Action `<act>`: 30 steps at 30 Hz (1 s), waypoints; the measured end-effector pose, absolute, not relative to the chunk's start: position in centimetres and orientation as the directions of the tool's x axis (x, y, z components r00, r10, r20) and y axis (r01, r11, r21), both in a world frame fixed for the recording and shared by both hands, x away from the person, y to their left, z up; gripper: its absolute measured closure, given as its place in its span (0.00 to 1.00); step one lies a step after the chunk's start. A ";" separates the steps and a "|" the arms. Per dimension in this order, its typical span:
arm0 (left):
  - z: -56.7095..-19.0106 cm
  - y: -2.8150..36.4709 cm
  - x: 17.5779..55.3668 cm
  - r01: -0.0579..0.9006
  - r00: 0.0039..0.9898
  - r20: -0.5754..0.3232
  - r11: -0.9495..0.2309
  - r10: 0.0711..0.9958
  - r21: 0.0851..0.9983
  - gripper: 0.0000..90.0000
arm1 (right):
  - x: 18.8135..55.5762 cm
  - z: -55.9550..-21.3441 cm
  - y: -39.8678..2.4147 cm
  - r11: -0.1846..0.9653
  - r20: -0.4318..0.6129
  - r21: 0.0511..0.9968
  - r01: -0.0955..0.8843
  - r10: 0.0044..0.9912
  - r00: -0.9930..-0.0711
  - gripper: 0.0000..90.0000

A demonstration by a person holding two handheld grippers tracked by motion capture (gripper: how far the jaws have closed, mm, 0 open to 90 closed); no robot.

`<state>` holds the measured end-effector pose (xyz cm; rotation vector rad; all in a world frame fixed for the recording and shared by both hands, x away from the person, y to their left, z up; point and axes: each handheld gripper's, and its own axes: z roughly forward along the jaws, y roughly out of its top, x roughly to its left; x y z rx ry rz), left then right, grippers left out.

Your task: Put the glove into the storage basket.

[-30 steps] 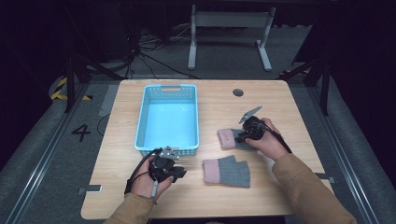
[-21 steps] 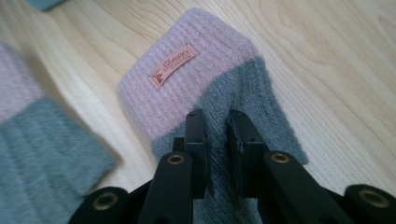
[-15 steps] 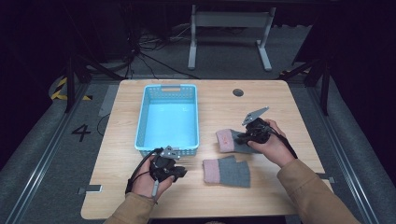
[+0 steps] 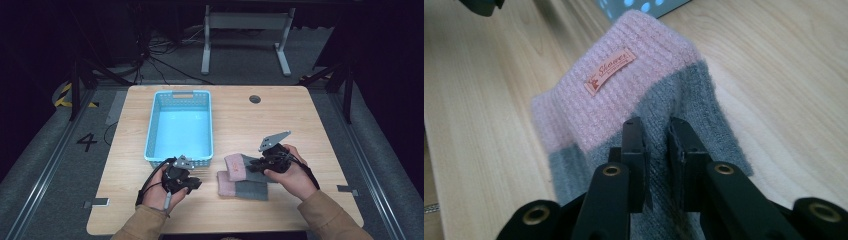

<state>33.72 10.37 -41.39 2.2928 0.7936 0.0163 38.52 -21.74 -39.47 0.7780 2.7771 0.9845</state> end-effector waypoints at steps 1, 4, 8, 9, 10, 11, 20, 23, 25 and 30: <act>-41.4 10.3 33.7 0.539 0.812 -0.205 -0.568 0.547 0.622 0.90 | 38.3 -39.5 -21.7 0.659 0.079 0.615 0.434 0.495 -0.865 0.88; -41.4 10.3 33.7 0.536 0.813 -0.204 -0.567 0.545 0.625 0.90 | 37.7 -39.7 -21.5 0.649 0.092 0.618 0.444 0.501 -0.861 0.88; -41.4 10.3 33.8 0.538 0.813 -0.204 -0.568 0.546 0.623 0.90 | 36.9 -40.3 -21.2 0.634 0.115 0.618 0.466 0.513 -0.851 0.88; -41.4 10.3 33.8 0.537 0.814 -0.203 -0.570 0.545 0.622 0.90 | 36.8 -40.5 -21.0 0.636 0.120 0.613 0.468 0.510 -0.851 0.88; -41.4 10.2 33.8 0.536 0.814 -0.203 -0.572 0.544 0.621 0.90 | 36.8 -40.5 -20.9 0.641 0.120 0.609 0.468 0.509 -0.852 0.88; -41.4 10.2 33.8 0.534 0.816 -0.200 -0.574 0.543 0.621 0.90 | 36.7 -40.5 -20.8 0.642 0.119 0.608 0.467 0.508 -0.853 0.88; -41.4 10.1 33.8 0.534 0.817 -0.203 -0.574 0.541 0.621 0.90 | 36.2 -41.0 -20.1 0.632 0.128 0.589 0.504 0.543 -0.830 0.88; -41.4 10.1 33.8 0.534 0.817 -0.202 -0.575 0.540 0.620 0.91 | 36.0 -41.2 -20.0 0.623 0.135 0.589 0.515 0.552 -0.823 0.88; -41.4 10.1 33.8 0.534 0.817 -0.203 -0.575 0.540 0.620 0.91 | 35.9 -41.2 -19.9 0.624 0.134 0.593 0.509 0.546 -0.827 0.88; -41.4 10.1 33.8 0.534 0.818 -0.204 -0.576 0.538 0.619 0.91 | 35.6 -41.3 -19.6 0.629 0.132 0.589 0.507 0.545 -0.828 0.88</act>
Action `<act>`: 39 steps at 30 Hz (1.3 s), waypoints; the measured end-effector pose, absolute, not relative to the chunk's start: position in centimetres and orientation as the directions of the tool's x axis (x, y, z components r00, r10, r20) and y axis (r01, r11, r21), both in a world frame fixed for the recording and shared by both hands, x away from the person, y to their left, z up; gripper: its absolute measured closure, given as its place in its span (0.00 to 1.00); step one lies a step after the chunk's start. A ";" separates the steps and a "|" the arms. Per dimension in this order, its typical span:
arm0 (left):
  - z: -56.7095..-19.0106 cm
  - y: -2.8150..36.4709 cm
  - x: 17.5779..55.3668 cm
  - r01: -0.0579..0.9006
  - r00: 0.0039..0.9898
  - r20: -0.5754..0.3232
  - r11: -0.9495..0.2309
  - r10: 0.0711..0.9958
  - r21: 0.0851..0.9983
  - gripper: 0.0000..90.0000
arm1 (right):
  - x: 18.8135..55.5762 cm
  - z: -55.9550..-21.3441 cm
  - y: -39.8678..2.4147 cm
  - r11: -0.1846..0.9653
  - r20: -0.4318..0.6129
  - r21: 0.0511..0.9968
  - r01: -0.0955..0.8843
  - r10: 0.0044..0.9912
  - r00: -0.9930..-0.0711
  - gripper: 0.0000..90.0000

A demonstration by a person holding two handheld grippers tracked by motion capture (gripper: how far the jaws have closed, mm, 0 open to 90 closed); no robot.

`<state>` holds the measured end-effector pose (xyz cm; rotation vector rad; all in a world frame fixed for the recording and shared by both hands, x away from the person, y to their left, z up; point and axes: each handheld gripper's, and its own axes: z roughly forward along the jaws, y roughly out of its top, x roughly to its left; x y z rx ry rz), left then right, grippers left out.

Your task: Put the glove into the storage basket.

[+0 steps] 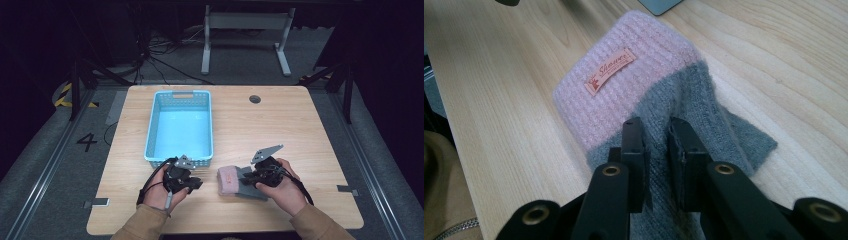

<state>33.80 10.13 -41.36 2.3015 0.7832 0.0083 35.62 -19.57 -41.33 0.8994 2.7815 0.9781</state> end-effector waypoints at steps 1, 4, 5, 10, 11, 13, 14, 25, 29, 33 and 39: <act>-41.4 10.1 33.8 0.534 0.817 -0.204 -0.574 0.539 0.621 0.91 | 35.6 -41.4 -19.5 0.629 0.132 0.589 0.508 0.545 -0.828 0.88; -41.4 10.1 33.8 0.533 0.818 -0.203 -0.576 0.539 0.619 0.91 | 35.6 -41.6 -19.4 0.631 0.134 0.583 0.512 0.547 -0.826 0.87; -41.4 10.1 33.8 0.532 0.818 -0.202 -0.575 0.539 0.621 0.91 | 35.6 -41.7 -19.4 0.631 0.132 0.583 0.513 0.549 -0.826 0.87; -41.5 10.0 33.8 0.532 0.818 -0.201 -0.578 0.539 0.619 0.91 | 35.7 -42.1 -19.3 0.630 0.124 0.579 0.518 0.560 -0.819 0.85; -41.5 10.0 33.8 0.532 0.818 -0.201 -0.578 0.538 0.619 0.91 | 35.6 -42.1 -19.3 0.633 0.119 0.576 0.518 0.561 -0.819 0.85; -41.5 10.0 33.8 0.532 0.819 -0.200 -0.578 0.538 0.619 0.91 | 35.6 -42.2 -19.3 0.636 0.109 0.576 0.514 0.563 -0.819 0.84; -41.5 10.0 33.8 0.533 0.818 -0.202 -0.576 0.539 0.620 0.91 | 35.6 -42.3 -19.2 0.638 0.105 0.574 0.513 0.564 -0.819 0.83; -41.5 9.9 33.8 0.531 0.819 -0.201 -0.578 0.537 0.620 0.90 | 35.4 -42.7 -18.9 0.662 0.060 0.578 0.478 0.549 -0.833 0.69; -41.4 9.8 33.9 0.529 0.822 -0.201 -0.581 0.534 0.619 0.91 | 35.4 -42.1 -19.5 0.645 0.056 0.601 0.471 0.554 -0.831 0.72; -41.3 9.6 34.0 0.520 0.827 -0.198 -0.584 0.525 0.623 0.91 | 35.4 -41.1 -20.6 0.625 0.056 0.622 0.472 0.565 -0.823 0.89; -40.8 8.9 34.0 0.501 0.841 -0.197 -0.590 0.503 0.632 0.92 | 35.5 -39.2 -23.9 0.573 0.044 0.651 0.498 0.626 -0.779 0.99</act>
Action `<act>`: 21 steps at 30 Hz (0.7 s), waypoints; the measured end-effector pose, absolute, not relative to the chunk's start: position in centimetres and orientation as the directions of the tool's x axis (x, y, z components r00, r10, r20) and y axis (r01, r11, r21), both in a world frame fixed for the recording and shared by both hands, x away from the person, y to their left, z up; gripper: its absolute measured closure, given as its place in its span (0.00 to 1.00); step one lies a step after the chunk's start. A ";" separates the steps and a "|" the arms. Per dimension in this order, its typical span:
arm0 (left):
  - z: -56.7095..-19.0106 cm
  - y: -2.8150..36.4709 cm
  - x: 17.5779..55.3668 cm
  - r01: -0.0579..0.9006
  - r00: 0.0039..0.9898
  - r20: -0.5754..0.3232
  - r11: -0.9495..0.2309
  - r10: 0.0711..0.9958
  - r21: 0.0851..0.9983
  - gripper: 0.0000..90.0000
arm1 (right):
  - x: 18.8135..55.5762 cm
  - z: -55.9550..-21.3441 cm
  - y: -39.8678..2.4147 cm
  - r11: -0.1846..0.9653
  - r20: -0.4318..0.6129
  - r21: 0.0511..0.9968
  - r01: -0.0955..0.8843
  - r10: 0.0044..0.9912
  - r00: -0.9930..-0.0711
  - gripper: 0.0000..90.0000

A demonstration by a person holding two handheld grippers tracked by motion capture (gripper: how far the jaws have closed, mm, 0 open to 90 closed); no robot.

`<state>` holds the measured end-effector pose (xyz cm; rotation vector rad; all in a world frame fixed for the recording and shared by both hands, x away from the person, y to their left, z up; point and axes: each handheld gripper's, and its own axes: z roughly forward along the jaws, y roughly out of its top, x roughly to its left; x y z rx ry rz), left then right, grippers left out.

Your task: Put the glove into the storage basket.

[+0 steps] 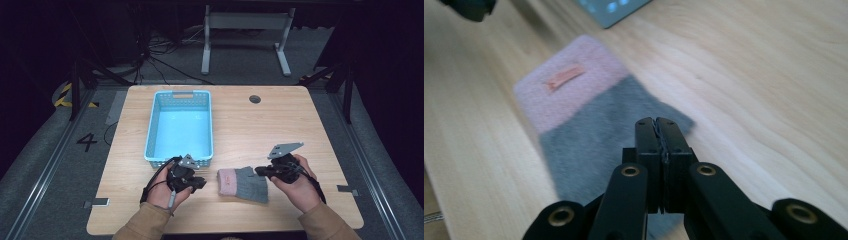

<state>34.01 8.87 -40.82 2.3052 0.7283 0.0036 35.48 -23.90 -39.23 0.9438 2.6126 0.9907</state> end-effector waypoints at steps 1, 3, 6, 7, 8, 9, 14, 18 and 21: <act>-40.7 8.6 34.0 0.494 0.846 -0.193 -0.593 0.498 0.635 0.92 | 35.5 -39.1 -24.4 0.564 0.041 0.657 0.501 0.636 -0.770 0.99; -40.4 7.9 34.0 0.478 0.856 -0.186 -0.602 0.482 0.639 0.92 | 35.5 -38.9 -25.5 0.544 0.039 0.665 0.512 0.660 -0.751 0.99; -40.1 7.0 34.1 0.461 0.868 -0.180 -0.615 0.463 0.640 0.91 | 35.4 -38.6 -27.1 0.520 0.035 0.674 0.525 0.687 -0.726 0.98; -40.0 6.9 34.2 0.456 0.871 -0.179 -0.620 0.457 0.638 0.91 | 35.4 -38.6 -27.6 0.512 0.038 0.678 0.528 0.693 -0.720 0.97; -39.9 6.6 34.2 0.450 0.874 -0.176 -0.618 0.453 0.645 0.90 | 35.4 -38.5 -27.9 0.506 0.039 0.679 0.532 0.698 -0.715 0.96; -39.7 6.3 34.3 0.445 0.877 -0.178 -0.616 0.446 0.650 0.90 | 35.4 -38.5 -28.3 0.498 0.038 0.683 0.535 0.707 -0.706 0.95; -39.1 4.9 34.5 0.419 0.893 -0.174 -0.627 0.415 0.656 0.90 | 35.5 -38.2 -30.1 0.466 0.050 0.696 0.547 0.728 -0.684 0.89; -39.0 3.2 34.9 0.397 0.907 -0.170 -0.645 0.386 0.653 0.88 | 35.7 -38.1 -31.0 0.445 0.056 0.702 0.555 0.743 -0.667 0.86; -39.1 2.0 35.3 0.393 0.913 -0.185 -0.662 0.364 0.639 0.86 | 35.8 -38.1 -31.2 0.429 0.085 0.710 0.558 0.734 -0.673 0.83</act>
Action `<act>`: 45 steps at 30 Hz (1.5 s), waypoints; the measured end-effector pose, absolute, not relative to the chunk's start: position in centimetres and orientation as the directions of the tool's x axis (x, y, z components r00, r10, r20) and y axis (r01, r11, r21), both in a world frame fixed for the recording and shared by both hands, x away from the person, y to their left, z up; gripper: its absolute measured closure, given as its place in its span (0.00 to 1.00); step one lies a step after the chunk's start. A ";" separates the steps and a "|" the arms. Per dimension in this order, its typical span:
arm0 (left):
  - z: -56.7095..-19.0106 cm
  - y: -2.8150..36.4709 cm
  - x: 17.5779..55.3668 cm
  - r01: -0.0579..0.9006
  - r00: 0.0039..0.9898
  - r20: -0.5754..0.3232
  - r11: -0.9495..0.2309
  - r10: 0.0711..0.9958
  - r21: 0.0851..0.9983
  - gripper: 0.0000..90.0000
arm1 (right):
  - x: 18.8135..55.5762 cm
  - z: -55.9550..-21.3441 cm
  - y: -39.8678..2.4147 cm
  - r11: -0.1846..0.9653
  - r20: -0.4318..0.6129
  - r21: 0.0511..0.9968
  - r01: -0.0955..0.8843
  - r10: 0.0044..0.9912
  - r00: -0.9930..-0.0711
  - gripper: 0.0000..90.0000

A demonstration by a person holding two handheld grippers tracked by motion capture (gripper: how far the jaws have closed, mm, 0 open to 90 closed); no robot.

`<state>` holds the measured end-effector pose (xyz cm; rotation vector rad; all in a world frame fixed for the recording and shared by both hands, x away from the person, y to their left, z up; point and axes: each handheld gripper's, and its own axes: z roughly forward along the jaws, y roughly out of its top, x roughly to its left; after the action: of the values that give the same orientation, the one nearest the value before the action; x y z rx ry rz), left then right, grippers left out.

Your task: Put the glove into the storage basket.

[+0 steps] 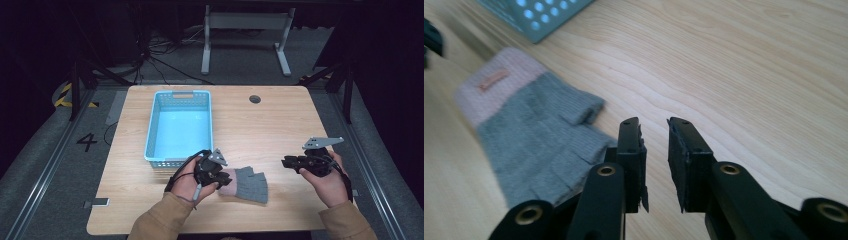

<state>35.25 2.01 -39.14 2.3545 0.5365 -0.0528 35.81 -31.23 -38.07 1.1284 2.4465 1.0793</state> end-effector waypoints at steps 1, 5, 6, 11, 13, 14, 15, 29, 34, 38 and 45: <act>-39.2 1.6 35.3 0.394 0.914 -0.194 -0.664 0.357 0.636 0.85 | 35.8 -38.0 -31.2 0.417 0.114 0.715 0.561 0.722 -0.683 0.83; -39.4 0.2 35.5 0.377 0.923 -0.186 -0.692 0.337 0.616 0.78 | 35.7 -37.7 -30.8 0.423 0.126 0.722 0.548 0.698 -0.705 0.80; -39.5 -0.1 35.6 0.380 0.922 -0.192 -0.690 0.337 0.615 0.75 | 35.7 -37.7 -30.8 0.424 0.124 0.722 0.546 0.697 -0.706 0.80; -40.2 -1.2 36.3 0.381 0.923 -0.193 -0.706 0.334 0.598 0.68 | 35.7 -37.7 -31.3 0.411 0.128 0.723 0.556 0.711 -0.692 0.76; -40.6 -1.6 36.5 0.385 0.920 -0.190 -0.709 0.342 0.590 0.65 | 35.7 -37.6 -31.6 0.404 0.126 0.727 0.555 0.716 -0.686 0.76; -40.8 -1.8 36.6 0.388 0.920 -0.193 -0.711 0.342 0.587 0.63 | 35.7 -37.6 -31.7 0.402 0.127 0.726 0.558 0.719 -0.683 0.75; -41.0 -2.0 36.6 0.383 0.922 -0.192 -0.711 0.337 0.590 0.61 | 35.7 -37.6 -31.7 0.395 0.131 0.730 0.558 0.720 -0.681 0.75; -42.7 -3.9 37.3 0.371 0.924 -0.163 -0.715 0.345 0.592 0.41 | 35.8 -37.6 -31.6 0.377 0.191 0.738 0.560 0.679 -0.708 0.71; -43.4 -4.4 37.5 0.363 0.928 -0.149 -0.736 0.342 0.571 0.38 | 35.9 -37.9 -31.5 0.378 0.202 0.733 0.566 0.673 -0.711 0.70; -43.5 -4.8 37.4 0.350 0.933 -0.141 -0.740 0.331 0.574 0.36 | 35.9 -38.0 -31.5 0.377 0.203 0.731 0.569 0.676 -0.708 0.69; -43.8 -5.0 37.6 0.346 0.935 -0.146 -0.747 0.323 0.567 0.35 | 35.9 -37.9 -31.4 0.374 0.208 0.737 0.563 0.667 -0.716 0.67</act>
<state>37.57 -4.98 -43.82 2.4716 0.4734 -0.0513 35.85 -31.36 -37.87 1.1238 2.4986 1.2633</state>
